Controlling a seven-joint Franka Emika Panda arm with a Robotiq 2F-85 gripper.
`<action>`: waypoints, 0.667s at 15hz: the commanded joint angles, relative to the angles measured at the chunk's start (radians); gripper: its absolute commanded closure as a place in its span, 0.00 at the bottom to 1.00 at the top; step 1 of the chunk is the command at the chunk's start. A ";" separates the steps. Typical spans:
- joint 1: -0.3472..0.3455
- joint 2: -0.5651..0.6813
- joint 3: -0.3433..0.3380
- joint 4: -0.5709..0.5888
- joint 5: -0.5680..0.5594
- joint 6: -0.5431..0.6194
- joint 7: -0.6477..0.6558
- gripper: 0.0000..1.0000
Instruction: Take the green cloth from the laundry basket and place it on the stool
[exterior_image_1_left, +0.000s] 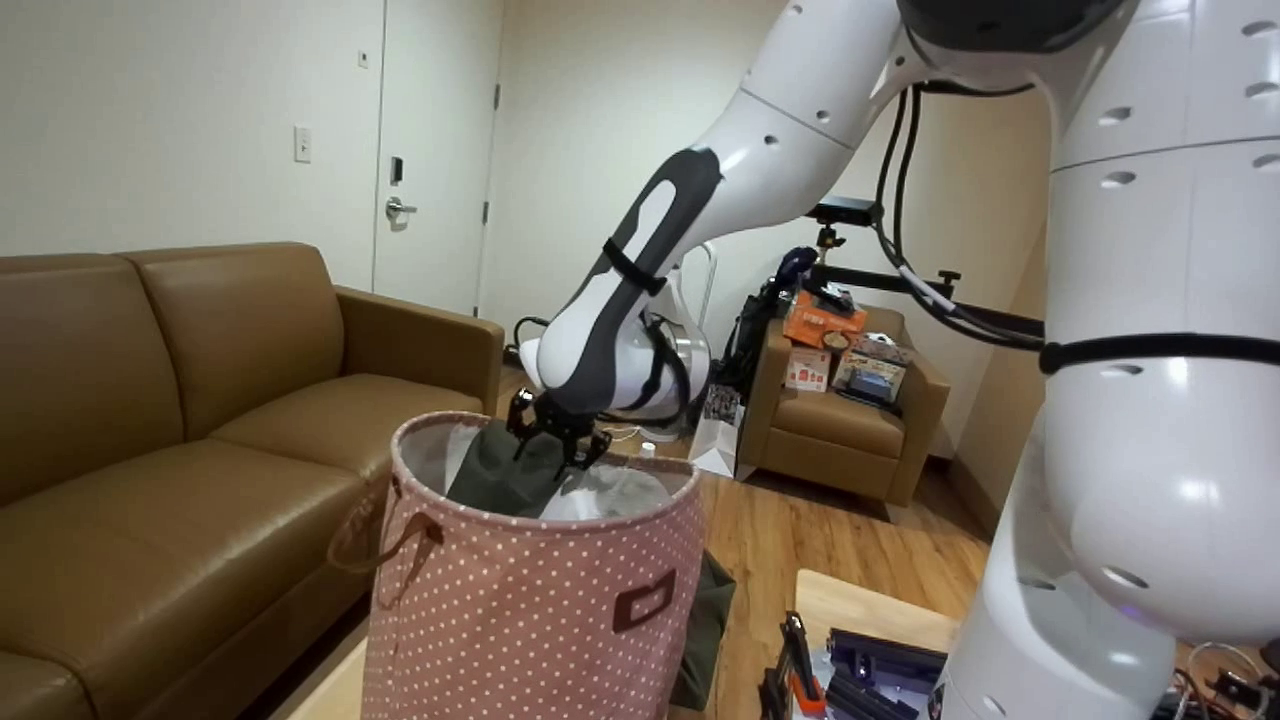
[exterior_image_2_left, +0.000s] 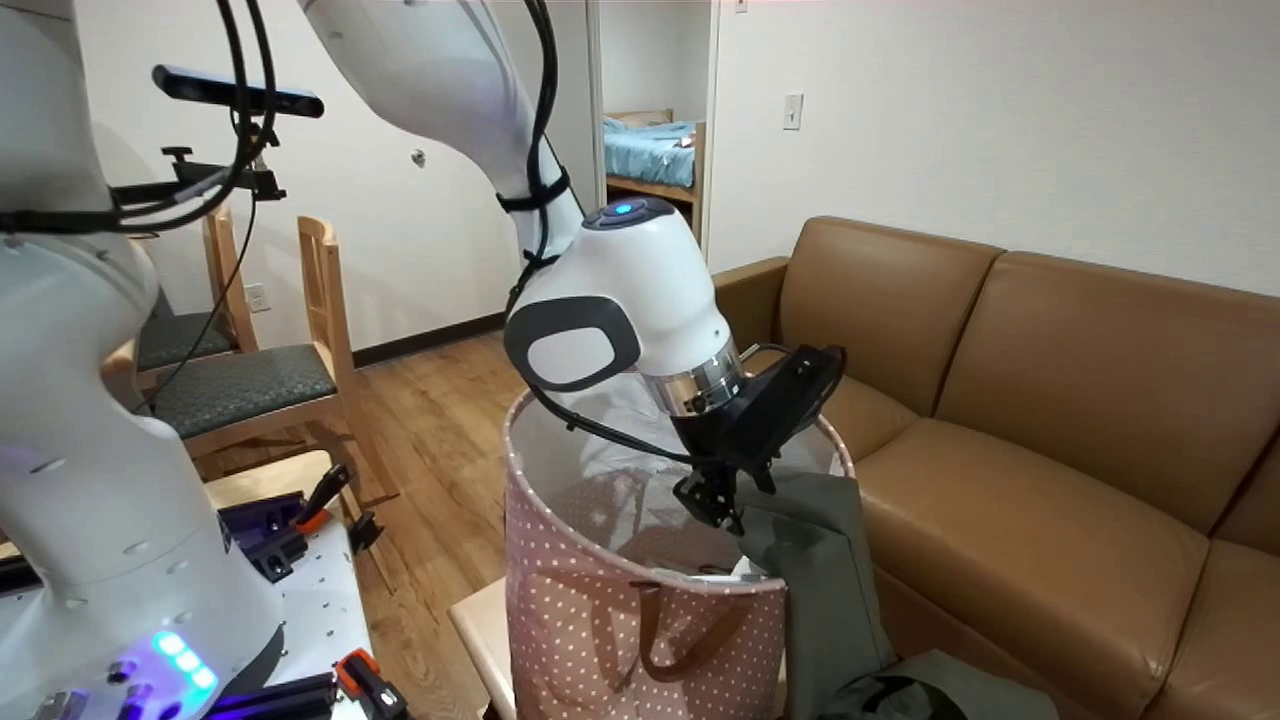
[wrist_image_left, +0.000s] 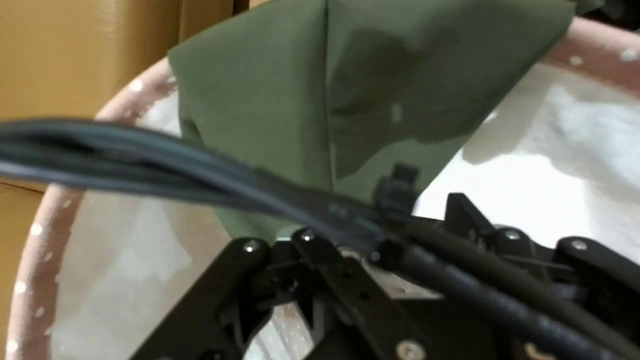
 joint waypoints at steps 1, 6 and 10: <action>-0.149 -0.012 0.144 0.028 0.017 -0.035 -0.071 0.67; -0.316 0.007 0.290 0.062 0.023 -0.063 -0.116 0.96; -0.413 0.013 0.364 0.067 0.023 -0.067 -0.137 1.00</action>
